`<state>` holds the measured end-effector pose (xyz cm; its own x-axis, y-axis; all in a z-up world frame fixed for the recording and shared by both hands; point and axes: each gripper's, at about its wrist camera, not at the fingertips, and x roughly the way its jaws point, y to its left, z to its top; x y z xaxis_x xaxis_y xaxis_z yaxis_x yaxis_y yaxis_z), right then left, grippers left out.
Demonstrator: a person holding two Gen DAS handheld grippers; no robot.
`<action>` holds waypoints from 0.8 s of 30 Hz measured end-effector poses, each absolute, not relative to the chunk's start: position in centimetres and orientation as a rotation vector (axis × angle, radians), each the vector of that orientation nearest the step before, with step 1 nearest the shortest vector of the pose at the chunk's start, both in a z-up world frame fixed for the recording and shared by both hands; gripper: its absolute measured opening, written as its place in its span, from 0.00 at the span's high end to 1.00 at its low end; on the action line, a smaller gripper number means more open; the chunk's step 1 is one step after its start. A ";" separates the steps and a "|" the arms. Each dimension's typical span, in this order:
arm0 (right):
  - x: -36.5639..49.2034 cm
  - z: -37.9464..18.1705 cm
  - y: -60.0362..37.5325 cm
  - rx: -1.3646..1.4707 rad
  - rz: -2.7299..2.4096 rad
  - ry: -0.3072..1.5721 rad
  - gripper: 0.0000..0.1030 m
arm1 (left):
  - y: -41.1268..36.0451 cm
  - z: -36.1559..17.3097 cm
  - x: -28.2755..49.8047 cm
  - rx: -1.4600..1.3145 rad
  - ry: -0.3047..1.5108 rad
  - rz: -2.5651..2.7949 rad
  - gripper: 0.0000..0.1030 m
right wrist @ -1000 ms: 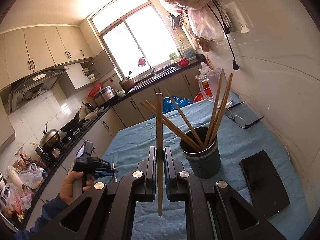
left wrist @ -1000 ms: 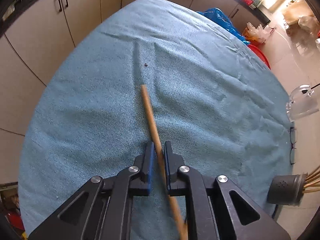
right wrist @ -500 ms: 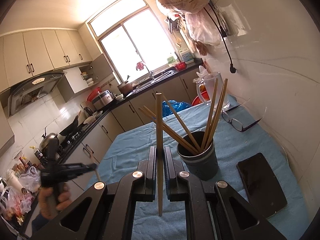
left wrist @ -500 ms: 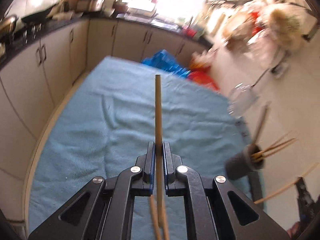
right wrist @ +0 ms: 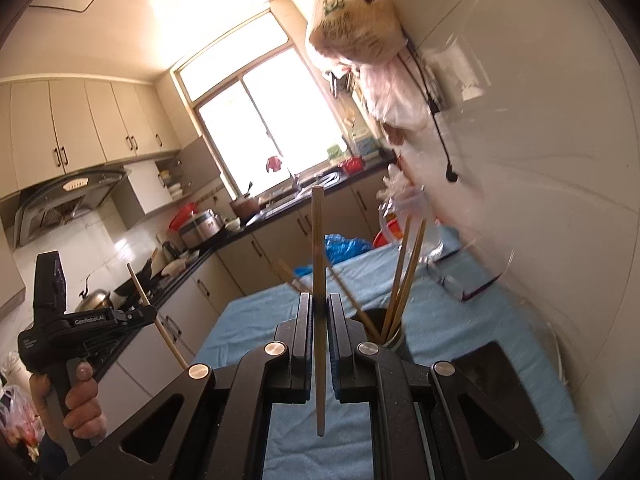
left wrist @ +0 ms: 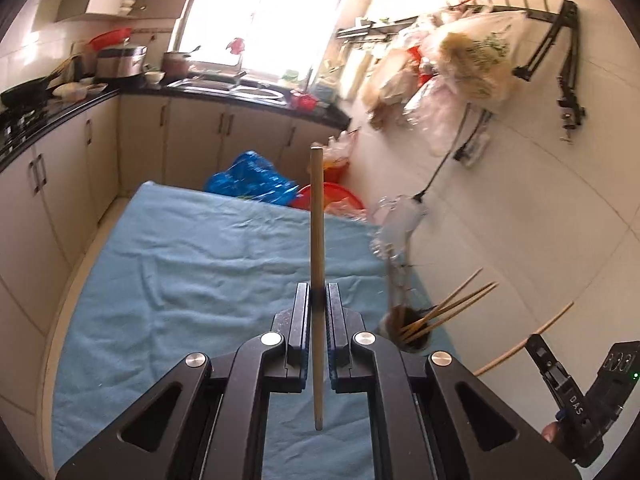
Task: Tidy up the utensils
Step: 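Carry the left tool's chopstick toward the holder while the right tool carries its own, then lower the left tool's chopstick into the black holder while the right tool lowers its own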
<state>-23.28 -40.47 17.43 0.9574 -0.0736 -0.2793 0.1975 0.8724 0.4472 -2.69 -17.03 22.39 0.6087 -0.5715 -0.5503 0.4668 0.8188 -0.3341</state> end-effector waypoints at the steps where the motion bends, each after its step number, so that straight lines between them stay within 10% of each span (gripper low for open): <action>1: -23.5 17.8 -40.8 0.490 -0.150 0.246 0.92 | -17.8 22.8 -2.7 -0.157 0.682 -0.614 0.94; 24: -18.7 21.2 -46.0 0.427 -0.321 0.107 0.92 | -31.7 22.0 2.2 -0.192 0.667 -0.686 0.94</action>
<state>-18.66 -46.01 21.23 0.9441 -0.2832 -0.1688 0.3278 0.8606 0.3898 2.24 -31.74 22.03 0.5770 -0.6414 -0.5056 0.5234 0.7656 -0.3739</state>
